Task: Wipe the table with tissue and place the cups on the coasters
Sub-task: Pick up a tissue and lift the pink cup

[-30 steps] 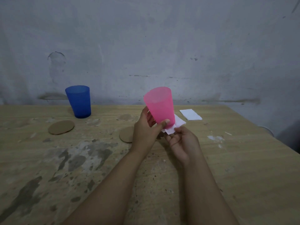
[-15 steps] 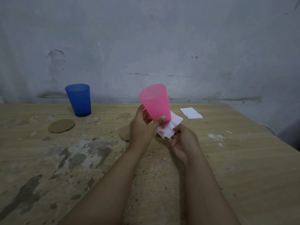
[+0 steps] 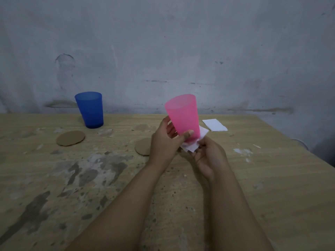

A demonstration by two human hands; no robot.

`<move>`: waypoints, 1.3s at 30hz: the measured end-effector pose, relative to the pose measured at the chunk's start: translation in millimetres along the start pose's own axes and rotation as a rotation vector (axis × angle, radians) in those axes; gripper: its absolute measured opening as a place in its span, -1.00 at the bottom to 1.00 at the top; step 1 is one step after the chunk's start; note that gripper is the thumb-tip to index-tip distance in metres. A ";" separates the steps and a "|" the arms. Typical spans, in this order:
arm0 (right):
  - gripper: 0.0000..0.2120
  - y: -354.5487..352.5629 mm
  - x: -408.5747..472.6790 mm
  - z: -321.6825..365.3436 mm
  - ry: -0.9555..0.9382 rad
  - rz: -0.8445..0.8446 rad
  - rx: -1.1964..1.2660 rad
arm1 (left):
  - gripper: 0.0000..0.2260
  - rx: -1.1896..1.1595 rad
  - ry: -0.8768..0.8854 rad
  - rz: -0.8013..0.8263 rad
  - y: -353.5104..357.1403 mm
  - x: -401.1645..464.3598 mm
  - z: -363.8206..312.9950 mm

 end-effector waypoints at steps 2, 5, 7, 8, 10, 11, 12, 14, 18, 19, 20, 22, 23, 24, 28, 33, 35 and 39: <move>-0.72 6.9 -2.0 -1.3 0.000 0.052 0.043 | -0.32 -0.006 -0.004 -0.009 0.0 0.5 0.2; -0.74 13.2 -3.5 -6.4 0.019 0.079 0.060 | -0.33 -0.014 -0.008 -0.005 0.0 0.2 0.6; -0.74 13.4 -3.6 -11.0 0.050 0.067 0.051 | -0.38 -0.011 -0.001 -0.003 -0.3 -0.6 -0.6; -0.72 11.8 -3.2 -12.8 0.067 0.054 0.052 | -0.40 -0.011 0.004 -0.003 -0.4 -1.0 -1.7; -0.68 7.2 -2.2 -13.4 0.089 0.013 0.063 | -0.44 -0.008 0.011 -0.004 -1.2 -1.7 -3.6; -0.65 3.9 -1.1 -12.2 0.087 -0.015 0.071 | -0.45 -0.005 0.015 -0.007 -1.9 -2.0 -4.5; -0.63 0.4 0.3 -10.1 0.075 -0.038 0.080 | -0.46 -0.002 0.017 -0.011 -2.7 -2.3 -5.2; -0.64 -3.0 1.8 -4.1 0.032 -0.057 0.083 | -0.47 0.007 0.017 -0.020 -4.0 -2.2 -5.5; -0.66 -5.7 2.8 1.9 -0.015 -0.084 0.039 | -0.41 0.052 0.030 -0.037 -6.6 -2.2 -5.3; -0.66 -7.3 3.5 2.6 -0.020 -0.094 0.008 | -0.38 0.063 0.038 -0.047 -7.7 -2.2 -5.9; -0.66 -9.1 4.3 3.2 -0.023 -0.103 -0.023 | -0.36 0.070 0.045 -0.059 -9.2 -2.1 -6.3; -0.63 -12.6 5.6 4.3 -0.027 -0.123 -0.090 | -0.36 0.072 0.051 -0.078 -12.1 -1.6 -6.3; -0.60 -14.4 6.4 4.4 -0.028 -0.133 -0.115 | -0.37 0.070 0.053 -0.083 -13.4 -1.3 -5.9; -0.58 -15.8 6.6 4.1 -0.028 -0.142 -0.131 | -0.37 0.068 0.053 -0.085 -14.0 -1.1 -5.5; -0.70 -14.7 5.3 3.5 -0.022 -0.128 -0.165 | -0.43 0.079 0.046 -0.086 -13.7 -0.6 -4.9; -0.83 -26.5 7.9 11.0 -0.087 -0.248 -0.250 | -0.40 0.113 0.021 -0.108 -16.5 2.0 -3.6; -0.86 -32.1 9.2 18.5 -0.139 -0.298 -0.315 | -0.35 0.114 -0.006 -0.136 -22.8 5.4 -2.0; -0.74 -36.3 12.0 29.5 -0.257 -0.308 -0.451 | -0.41 0.145 -0.067 -0.178 -36.0 15.4 5.5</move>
Point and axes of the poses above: each hand's wrist, its own x-axis towards the middle knuckle, its own y-axis out of the palm, z = x × y, the point moved 7 cm from there along x, towards the middle knuckle, and after that the axes turned 6 degrees about -y, right-handed, at the moved point
